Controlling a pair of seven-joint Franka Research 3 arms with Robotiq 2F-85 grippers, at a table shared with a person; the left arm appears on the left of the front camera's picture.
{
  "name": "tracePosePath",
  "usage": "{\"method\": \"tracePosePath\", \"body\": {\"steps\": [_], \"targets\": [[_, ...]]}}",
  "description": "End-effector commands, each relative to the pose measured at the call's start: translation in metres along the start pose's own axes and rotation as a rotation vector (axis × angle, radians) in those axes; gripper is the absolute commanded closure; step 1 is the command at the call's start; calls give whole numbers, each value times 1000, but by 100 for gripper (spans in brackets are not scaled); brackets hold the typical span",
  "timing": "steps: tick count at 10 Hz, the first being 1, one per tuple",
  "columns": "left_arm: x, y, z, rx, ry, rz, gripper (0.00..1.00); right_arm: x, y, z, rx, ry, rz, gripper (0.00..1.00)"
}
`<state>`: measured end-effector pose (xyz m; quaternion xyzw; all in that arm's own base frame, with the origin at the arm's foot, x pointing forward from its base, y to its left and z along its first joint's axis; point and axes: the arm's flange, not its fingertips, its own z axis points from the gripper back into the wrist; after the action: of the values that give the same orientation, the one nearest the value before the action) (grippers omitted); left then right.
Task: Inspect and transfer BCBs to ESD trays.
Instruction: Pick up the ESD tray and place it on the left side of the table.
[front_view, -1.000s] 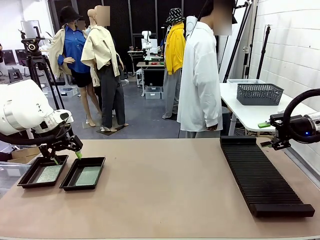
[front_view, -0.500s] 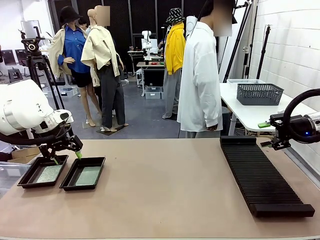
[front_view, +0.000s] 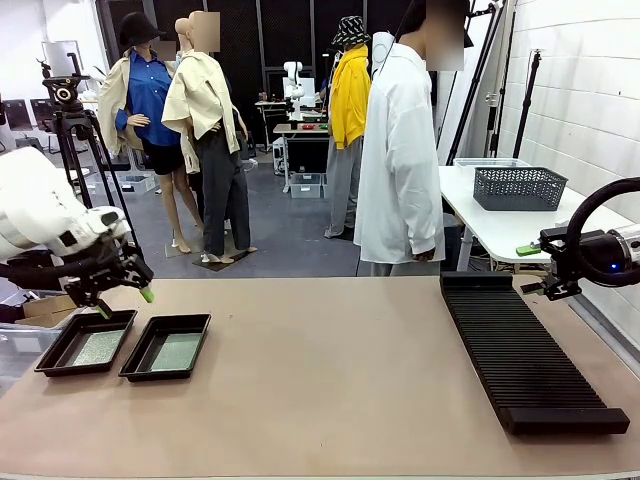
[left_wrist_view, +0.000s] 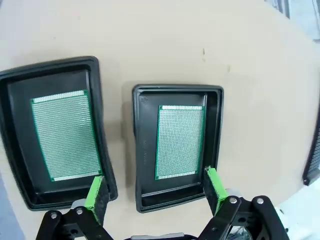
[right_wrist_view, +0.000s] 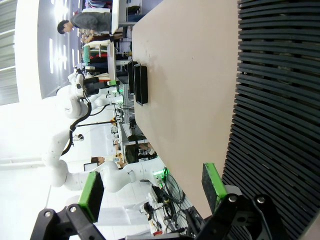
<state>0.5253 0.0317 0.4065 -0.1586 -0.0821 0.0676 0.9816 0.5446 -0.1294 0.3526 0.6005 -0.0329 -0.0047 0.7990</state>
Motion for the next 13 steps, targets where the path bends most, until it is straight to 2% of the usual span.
{"method": "tracePosePath", "body": {"steps": [1,6,8,10,13], "targets": [[6,23,24,-98,-17,-3,0,0,1,-1,-6,9,-5,0],[21,101,69,-389,-2,5,0,0,1,-1,-6,9,-5,0],[21,136,78,-494,-62,29,0,0,1,-1,-6,9,-5,0],[24,172,91,-641,-51,70,0,0,1,-1,-6,9,-5,0],[23,211,108,-798,-77,93,0,0,1,-1,-6,9,-5,0]]}}
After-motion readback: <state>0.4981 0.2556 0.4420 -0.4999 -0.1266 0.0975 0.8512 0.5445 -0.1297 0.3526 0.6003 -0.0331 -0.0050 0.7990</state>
